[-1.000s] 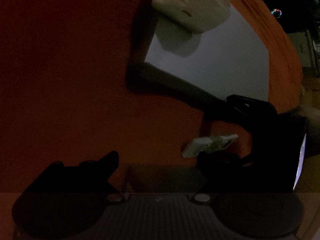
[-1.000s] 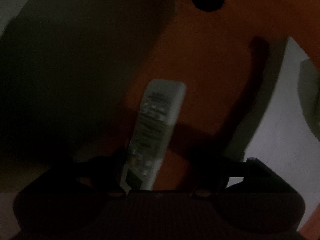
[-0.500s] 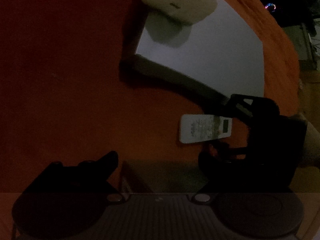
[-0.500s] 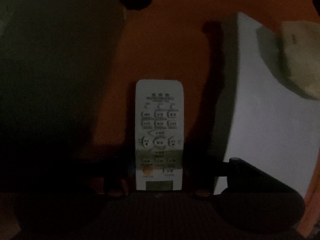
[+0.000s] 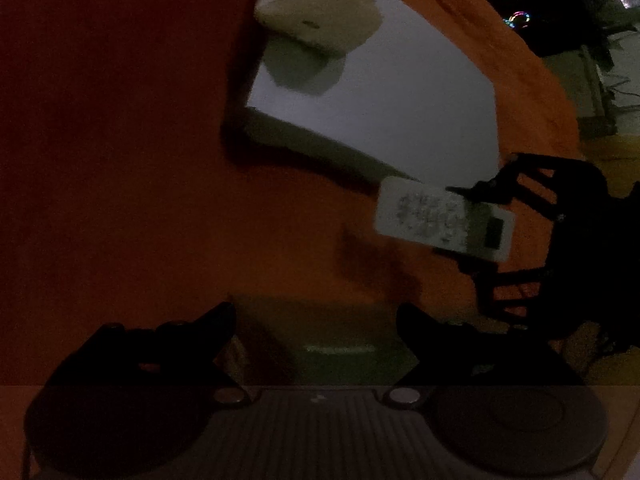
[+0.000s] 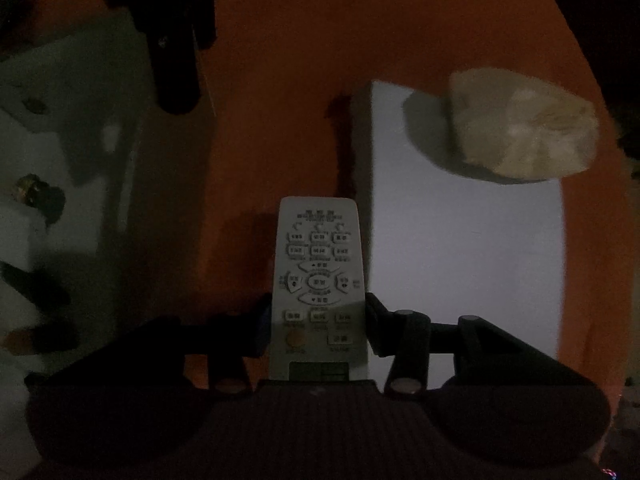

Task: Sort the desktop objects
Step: 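Carry the white remote over the open box with the right tool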

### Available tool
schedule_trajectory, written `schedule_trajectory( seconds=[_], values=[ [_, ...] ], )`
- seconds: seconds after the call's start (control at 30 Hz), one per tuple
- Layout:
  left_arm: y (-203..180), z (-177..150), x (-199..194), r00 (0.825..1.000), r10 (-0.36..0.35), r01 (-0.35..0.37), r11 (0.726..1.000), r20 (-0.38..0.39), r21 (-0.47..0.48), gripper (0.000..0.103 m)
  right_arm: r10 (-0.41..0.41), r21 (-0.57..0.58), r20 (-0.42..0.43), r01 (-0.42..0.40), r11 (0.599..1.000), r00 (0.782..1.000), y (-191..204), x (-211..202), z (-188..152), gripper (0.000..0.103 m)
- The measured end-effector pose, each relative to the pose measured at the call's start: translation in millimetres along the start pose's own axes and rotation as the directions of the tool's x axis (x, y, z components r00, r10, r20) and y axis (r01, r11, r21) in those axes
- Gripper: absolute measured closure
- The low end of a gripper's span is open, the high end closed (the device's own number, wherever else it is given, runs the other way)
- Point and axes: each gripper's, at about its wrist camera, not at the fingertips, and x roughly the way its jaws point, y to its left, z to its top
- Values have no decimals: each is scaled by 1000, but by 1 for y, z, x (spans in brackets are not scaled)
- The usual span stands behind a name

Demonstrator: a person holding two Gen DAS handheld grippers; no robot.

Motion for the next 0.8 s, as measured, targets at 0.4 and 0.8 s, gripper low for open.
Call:
schedule_trajectory(
  seconds=[0.4,0.8],
  values=[
    [-13,-46,-42,996,-31,29,999,89,19,16,-139,115,67,131,985,988,2,-90,21,55],
    [-18,-99,-54,997,-8,2,998,82,70,16,18,168,105,-36,985,994,114,-75,16,55]
  ],
)
